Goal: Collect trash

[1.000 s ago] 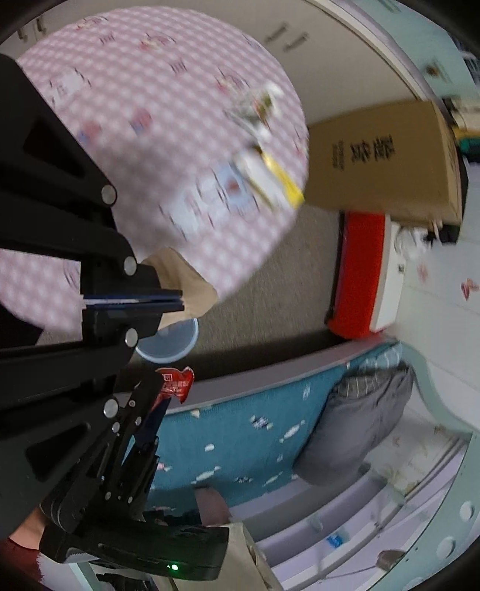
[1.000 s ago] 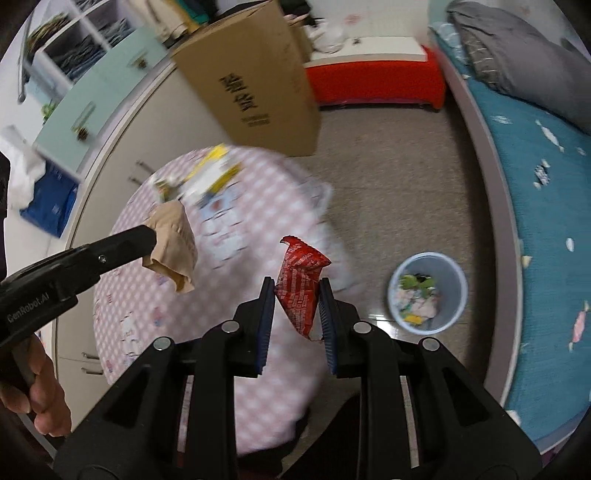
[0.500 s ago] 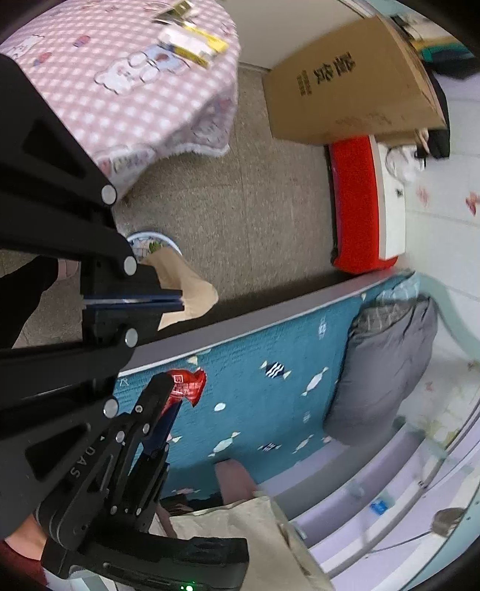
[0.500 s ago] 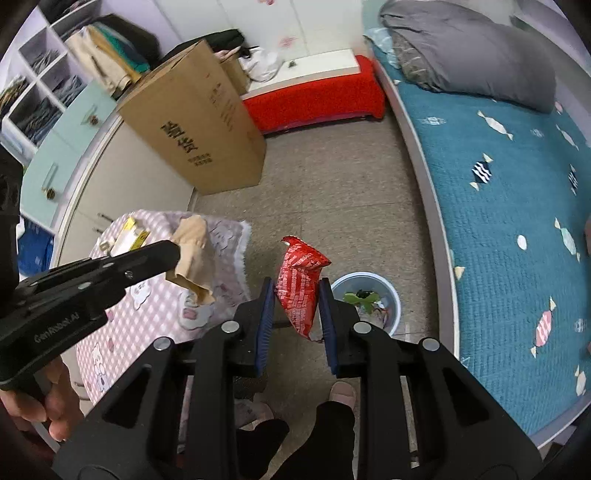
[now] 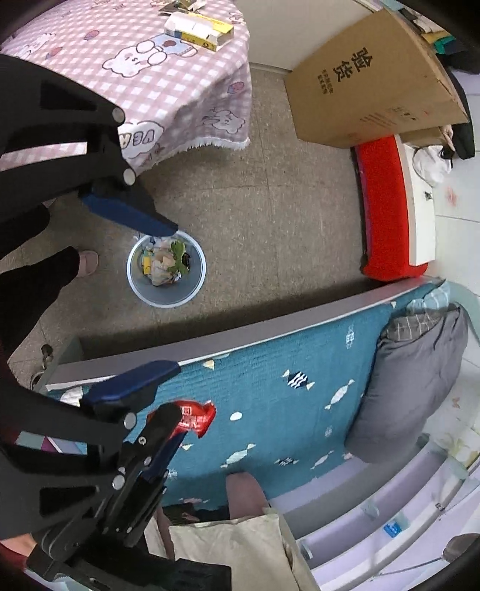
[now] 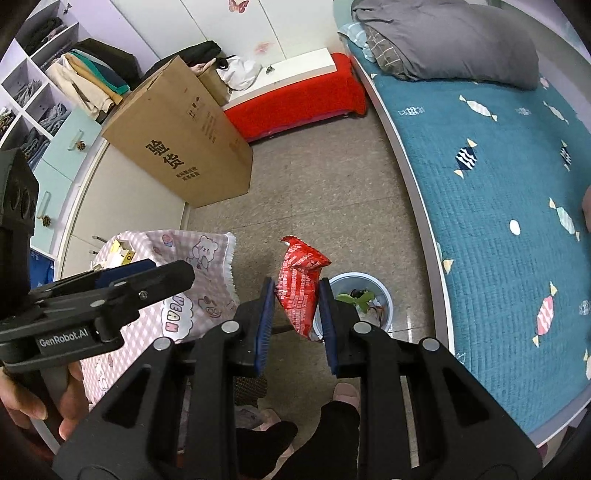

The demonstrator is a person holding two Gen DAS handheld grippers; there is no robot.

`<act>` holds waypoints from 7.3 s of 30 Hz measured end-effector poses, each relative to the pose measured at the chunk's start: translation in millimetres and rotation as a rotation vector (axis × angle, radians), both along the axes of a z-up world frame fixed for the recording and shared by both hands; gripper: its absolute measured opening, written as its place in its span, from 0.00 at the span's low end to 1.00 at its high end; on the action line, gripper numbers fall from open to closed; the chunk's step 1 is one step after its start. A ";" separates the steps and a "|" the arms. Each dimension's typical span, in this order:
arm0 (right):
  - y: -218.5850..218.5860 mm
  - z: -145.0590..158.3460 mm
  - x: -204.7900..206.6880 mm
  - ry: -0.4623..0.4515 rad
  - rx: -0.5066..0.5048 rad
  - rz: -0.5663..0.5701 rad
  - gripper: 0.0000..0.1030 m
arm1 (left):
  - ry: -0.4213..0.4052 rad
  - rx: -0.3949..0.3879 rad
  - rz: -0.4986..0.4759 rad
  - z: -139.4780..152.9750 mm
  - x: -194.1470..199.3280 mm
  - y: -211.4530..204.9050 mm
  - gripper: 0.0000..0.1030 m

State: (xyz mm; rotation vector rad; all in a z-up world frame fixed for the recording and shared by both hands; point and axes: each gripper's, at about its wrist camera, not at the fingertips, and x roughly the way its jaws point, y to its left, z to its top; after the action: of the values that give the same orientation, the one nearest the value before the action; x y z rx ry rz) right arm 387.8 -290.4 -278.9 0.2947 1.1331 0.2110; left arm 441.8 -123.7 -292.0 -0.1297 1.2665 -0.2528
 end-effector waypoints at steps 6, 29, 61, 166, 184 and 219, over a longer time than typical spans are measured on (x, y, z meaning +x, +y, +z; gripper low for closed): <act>6.5 -1.7 4.1 0.001 0.008 0.020 0.23 | 0.005 0.015 0.032 -0.4 1.5 13.3 0.68; 16.7 -0.7 13.9 -0.017 0.022 0.024 0.56 | -0.006 0.028 0.130 0.4 -3.1 47.3 0.68; 281.5 -42.5 12.4 0.092 0.047 0.337 0.64 | 0.002 0.083 0.610 -11.2 -102.7 328.5 0.72; -50.4 6.4 -10.6 -0.108 0.152 -0.140 0.71 | -0.084 0.054 0.057 7.6 -30.7 -18.4 0.02; -79.2 7.6 -16.1 -0.115 0.228 -0.226 0.75 | -0.059 0.111 0.020 0.2 -19.2 -37.8 0.69; 147.3 123.1 -294.4 -0.521 -0.100 -0.135 0.78 | -0.492 0.172 0.168 156.5 -320.2 163.7 0.87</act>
State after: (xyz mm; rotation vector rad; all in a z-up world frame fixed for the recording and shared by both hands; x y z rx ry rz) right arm 93.4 -143.0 -155.8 0.2090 0.6030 0.1014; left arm 121.5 40.0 -135.5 -0.0221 0.7782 -0.0245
